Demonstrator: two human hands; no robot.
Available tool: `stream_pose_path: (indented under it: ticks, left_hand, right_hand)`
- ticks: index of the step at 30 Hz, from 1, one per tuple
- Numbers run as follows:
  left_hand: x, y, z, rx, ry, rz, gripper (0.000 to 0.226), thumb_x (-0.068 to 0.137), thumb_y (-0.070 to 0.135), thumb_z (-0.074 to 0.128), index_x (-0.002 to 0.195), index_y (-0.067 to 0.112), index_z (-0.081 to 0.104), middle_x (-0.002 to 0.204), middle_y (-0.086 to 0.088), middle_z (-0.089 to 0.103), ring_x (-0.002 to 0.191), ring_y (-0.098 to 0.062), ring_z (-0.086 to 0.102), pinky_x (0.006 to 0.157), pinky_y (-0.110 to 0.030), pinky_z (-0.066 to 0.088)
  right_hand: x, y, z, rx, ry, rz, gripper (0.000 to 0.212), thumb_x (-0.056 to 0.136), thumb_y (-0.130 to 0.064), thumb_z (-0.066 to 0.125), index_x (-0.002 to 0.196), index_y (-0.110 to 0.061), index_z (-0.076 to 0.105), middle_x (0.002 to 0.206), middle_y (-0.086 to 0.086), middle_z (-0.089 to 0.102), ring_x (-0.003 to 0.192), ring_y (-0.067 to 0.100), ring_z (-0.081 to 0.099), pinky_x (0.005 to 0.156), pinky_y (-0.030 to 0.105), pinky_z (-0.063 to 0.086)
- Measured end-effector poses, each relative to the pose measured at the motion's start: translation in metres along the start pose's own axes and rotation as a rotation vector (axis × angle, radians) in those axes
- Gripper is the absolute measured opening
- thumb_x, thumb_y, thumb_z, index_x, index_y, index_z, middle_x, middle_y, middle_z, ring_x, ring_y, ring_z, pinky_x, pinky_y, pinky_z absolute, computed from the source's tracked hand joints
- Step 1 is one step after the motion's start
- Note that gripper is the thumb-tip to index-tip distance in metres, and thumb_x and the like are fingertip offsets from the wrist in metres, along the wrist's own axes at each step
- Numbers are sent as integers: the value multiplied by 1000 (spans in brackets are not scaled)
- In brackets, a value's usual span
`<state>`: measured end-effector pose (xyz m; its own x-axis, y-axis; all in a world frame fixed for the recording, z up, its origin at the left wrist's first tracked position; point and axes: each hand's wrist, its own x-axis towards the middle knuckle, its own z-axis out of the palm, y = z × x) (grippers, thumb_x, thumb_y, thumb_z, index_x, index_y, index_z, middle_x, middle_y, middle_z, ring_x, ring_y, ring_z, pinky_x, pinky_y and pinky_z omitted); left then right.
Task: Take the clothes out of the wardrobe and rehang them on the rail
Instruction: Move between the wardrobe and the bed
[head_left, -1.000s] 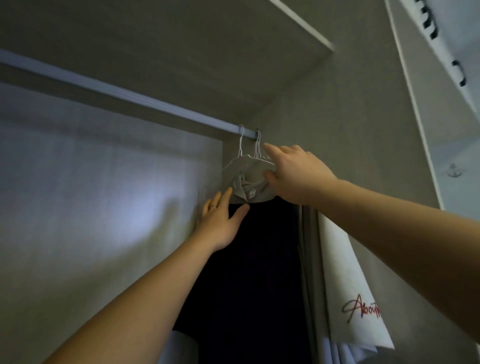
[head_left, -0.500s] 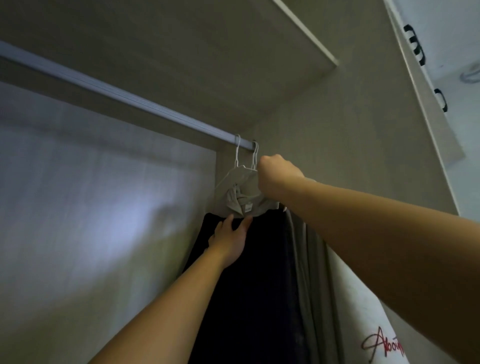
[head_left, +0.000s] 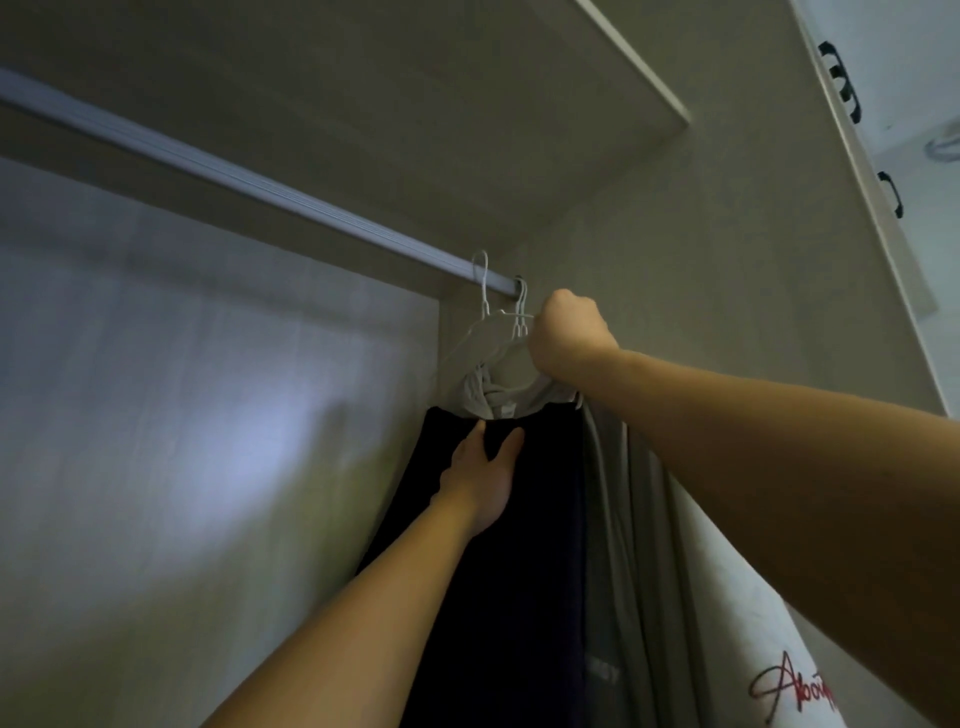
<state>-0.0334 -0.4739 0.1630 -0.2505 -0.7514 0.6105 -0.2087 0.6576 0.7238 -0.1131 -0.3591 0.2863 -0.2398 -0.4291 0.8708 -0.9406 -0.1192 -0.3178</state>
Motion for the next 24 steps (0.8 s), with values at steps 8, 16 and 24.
stream_pose_path:
  ticks: [8,16,24]
  left_hand:
    - [6,15,-1,205,164,132,76,94,71,33,158,36,10,166,4,12,151,-26,16,120,-52,19]
    - [-20,46,11,234,409,396,72,99,48,47,159,25,14,167,-4,1,153,-27,2,121,-44,11]
    - [-59,91,50,216,499,603,67,96,46,40,152,11,34,155,-13,37,146,-31,28,119,-49,23]
  right_hand:
    - [8,12,-17,31,108,-54,13,91,-10,47,84,-2,54,98,22,61,74,32,46,67,30,37]
    - [-61,69,-64,-59,131,-211,27,94,-12,43,88,1,67,94,21,67,93,43,55,71,39,41]
    - [-142,126,-162,-127,164,-266,22,98,-15,50,85,-14,68,59,-10,50,66,23,50,60,30,24]
